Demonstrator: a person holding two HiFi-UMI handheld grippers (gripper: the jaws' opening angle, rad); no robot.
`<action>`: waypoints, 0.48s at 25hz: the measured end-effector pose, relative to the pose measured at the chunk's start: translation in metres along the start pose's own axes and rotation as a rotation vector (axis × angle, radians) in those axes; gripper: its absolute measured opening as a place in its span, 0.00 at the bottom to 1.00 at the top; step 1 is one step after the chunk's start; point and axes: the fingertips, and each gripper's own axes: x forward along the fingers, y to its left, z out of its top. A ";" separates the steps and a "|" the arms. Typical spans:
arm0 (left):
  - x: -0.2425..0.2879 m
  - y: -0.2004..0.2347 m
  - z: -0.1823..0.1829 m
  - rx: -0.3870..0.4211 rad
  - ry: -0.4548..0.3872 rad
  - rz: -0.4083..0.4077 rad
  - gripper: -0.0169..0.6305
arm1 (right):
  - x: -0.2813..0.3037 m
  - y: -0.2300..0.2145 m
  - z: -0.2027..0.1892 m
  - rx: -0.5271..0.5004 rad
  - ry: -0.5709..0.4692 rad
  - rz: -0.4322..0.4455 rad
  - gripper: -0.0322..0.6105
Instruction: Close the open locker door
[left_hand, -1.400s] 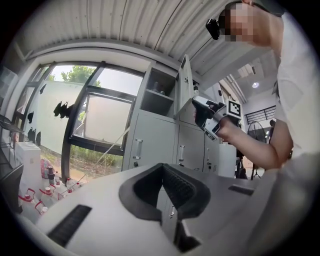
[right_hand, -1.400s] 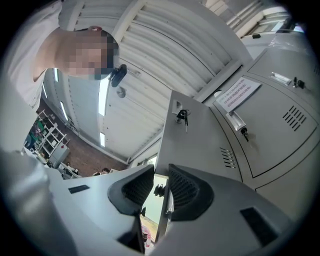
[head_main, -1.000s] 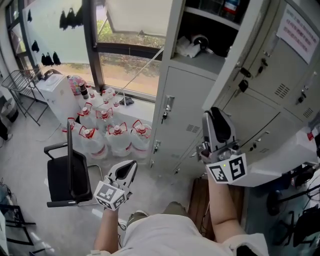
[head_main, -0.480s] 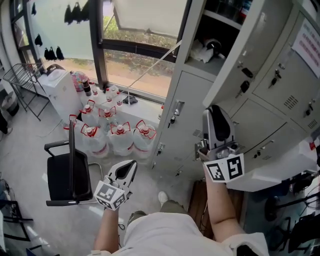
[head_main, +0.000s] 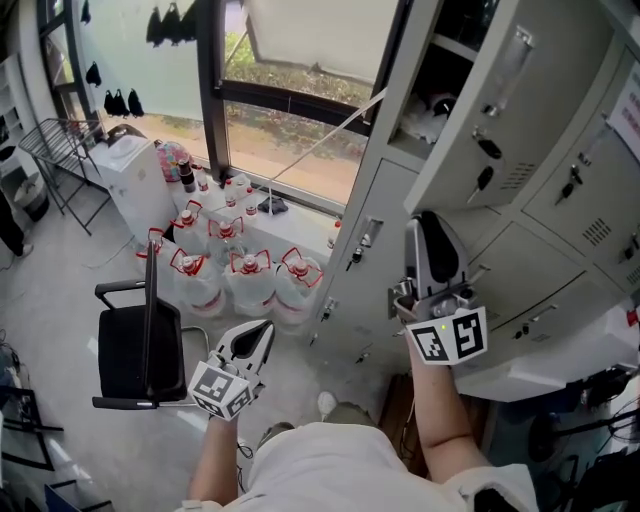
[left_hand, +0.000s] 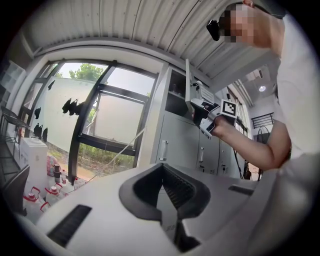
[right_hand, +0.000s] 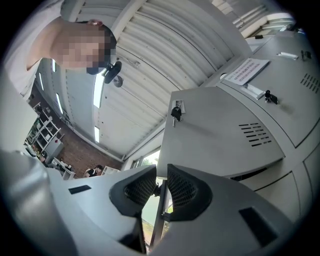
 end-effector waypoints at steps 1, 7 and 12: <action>0.001 0.002 0.000 0.001 0.001 0.007 0.03 | 0.003 -0.001 -0.002 0.004 -0.001 0.004 0.15; 0.007 0.015 -0.002 -0.003 0.004 0.049 0.03 | 0.021 -0.010 -0.014 0.027 -0.005 0.026 0.14; 0.017 0.023 -0.003 -0.006 0.006 0.075 0.03 | 0.035 -0.021 -0.022 0.034 -0.004 0.034 0.12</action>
